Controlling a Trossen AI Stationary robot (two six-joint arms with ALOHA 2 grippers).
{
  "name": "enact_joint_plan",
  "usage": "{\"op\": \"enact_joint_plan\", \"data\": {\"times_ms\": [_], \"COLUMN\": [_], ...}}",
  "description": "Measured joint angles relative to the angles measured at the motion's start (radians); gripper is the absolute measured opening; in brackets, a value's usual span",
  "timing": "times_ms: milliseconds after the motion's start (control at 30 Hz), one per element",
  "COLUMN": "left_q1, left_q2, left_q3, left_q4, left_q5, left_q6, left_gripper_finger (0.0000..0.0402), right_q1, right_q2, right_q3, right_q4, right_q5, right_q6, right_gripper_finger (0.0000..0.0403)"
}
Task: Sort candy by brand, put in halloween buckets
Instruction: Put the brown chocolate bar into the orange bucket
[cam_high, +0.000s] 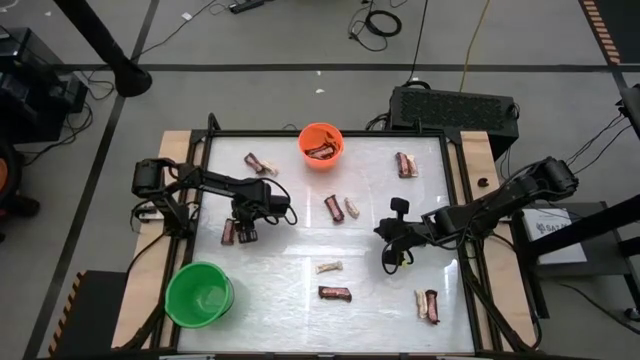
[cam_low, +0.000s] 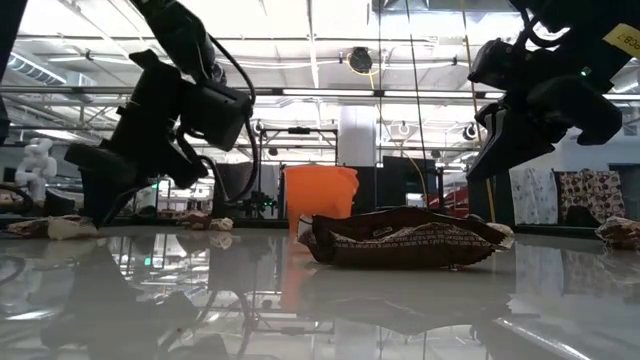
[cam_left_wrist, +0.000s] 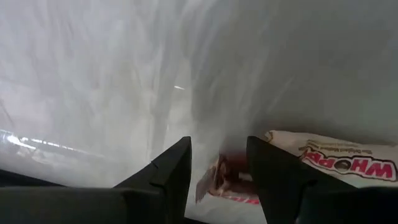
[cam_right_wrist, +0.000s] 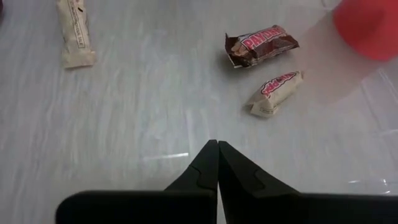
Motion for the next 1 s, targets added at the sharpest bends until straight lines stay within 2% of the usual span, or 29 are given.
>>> {"op": "enact_joint_plan", "data": {"times_ms": [100, 300, 333, 500, 833, 1000], "left_q1": [0.000, 0.000, 0.000, -0.001, -0.001, -0.002], "left_q2": [0.000, 0.000, 0.000, 0.000, 0.000, 0.000], "left_q3": [0.000, 0.000, 0.000, 0.005, 0.093, 0.119], "left_q4": [-0.002, -0.004, -0.004, -0.017, -0.044, -0.043], "left_q5": [0.000, -0.002, -0.004, -0.031, -0.081, -0.086], "left_q6": [0.005, 0.000, 0.000, 0.000, -0.029, -0.047], "left_gripper_finger": [0.0131, 0.0019, 0.0010, 0.0004, 0.0004, 0.0039], "right_q1": [0.000, 0.000, 0.000, 0.000, 0.000, 0.000], "right_q2": [0.000, 0.000, 0.000, 0.000, 0.000, 0.000], "right_q3": [0.000, 0.000, 0.000, 0.000, 0.000, 0.000], "right_q4": [0.003, 0.038, 0.038, 0.038, 0.038, 0.037], "right_q5": [0.001, 0.001, 0.001, 0.001, 0.002, 0.002], "right_q6": [-0.001, -0.024, -0.024, -0.026, -0.032, -0.031], "right_gripper_finger": [0.0000, 0.0000, 0.0000, 0.0000, 0.0000, 0.0000]}}
